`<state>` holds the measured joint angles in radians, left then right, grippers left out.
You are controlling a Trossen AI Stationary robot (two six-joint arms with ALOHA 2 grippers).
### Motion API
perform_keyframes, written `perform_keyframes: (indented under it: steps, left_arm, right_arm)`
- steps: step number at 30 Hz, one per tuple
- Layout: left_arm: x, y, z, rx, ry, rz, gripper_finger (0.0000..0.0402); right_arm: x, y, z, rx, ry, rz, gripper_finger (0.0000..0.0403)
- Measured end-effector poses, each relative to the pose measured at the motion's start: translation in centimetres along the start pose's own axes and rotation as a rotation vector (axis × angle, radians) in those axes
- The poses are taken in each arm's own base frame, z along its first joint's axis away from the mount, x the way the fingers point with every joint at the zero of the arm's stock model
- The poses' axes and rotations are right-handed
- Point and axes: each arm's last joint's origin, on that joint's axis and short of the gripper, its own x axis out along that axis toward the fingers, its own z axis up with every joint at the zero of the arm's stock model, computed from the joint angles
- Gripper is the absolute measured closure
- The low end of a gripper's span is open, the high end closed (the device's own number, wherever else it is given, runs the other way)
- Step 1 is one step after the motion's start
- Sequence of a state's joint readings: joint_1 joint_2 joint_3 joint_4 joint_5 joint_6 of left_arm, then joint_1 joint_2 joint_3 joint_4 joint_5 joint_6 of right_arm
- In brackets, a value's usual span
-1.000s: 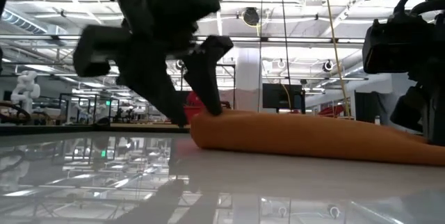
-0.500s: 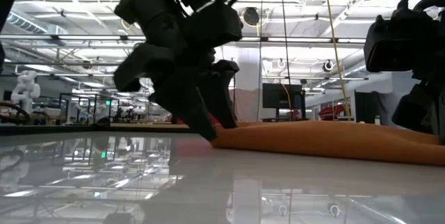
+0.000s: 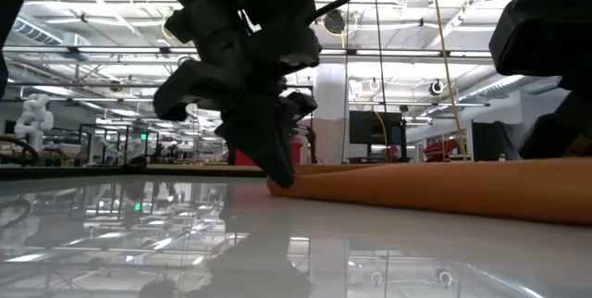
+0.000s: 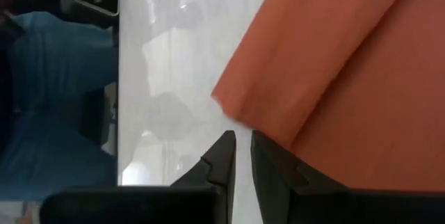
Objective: Roll towel into tight, uniform cylinder
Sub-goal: Roll the kitchen towel
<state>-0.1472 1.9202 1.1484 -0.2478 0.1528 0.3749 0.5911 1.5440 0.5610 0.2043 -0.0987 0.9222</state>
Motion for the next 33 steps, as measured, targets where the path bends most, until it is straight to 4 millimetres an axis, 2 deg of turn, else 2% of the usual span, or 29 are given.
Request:
perform_keyframes:
  steps: [6, 9, 16, 20, 24, 28, 33]
  left_arm:
    - [-0.3, 0.1, -1.1, -0.044, 0.066, -0.103, 0.0397]
    - [-0.4, 0.0, -1.4, -0.125, 0.066, -0.201, 0.0398]
    - [-0.5, -0.3, -1.3, -0.423, 0.066, -0.330, 0.0399]
    - [-0.5, -0.3, -0.7, -0.617, 0.041, -0.415, 0.0399]
    - [-0.5, -0.1, -0.1, -0.774, 0.005, -0.466, 0.0399]
    - [-0.6, 0.3, 0.6, -0.874, -0.042, -0.500, 0.0400]
    - [-0.7, 1.3, 0.3, -0.970, -0.040, -0.521, 0.0400]
  right_arm:
    - [-0.2, 0.3, -0.2, -0.001, 0.065, 0.059, 0.0364]
    - [-0.7, 0.8, -0.1, -0.020, 0.052, 0.080, 0.0364]
    - [-2.4, 2.2, -0.1, -0.140, -0.080, 0.080, 0.0364]
    - [-2.5, 2.9, -0.4, -0.253, -0.158, 0.063, 0.0360]
    - [-2.2, 3.2, -0.9, -0.341, -0.207, 0.006, 0.0324]
    - [-2.2, 3.4, -1.4, -0.409, -0.255, -0.050, 0.0261]
    - [-2.2, 3.4, -2.0, -0.444, -0.287, -0.125, 0.0189]
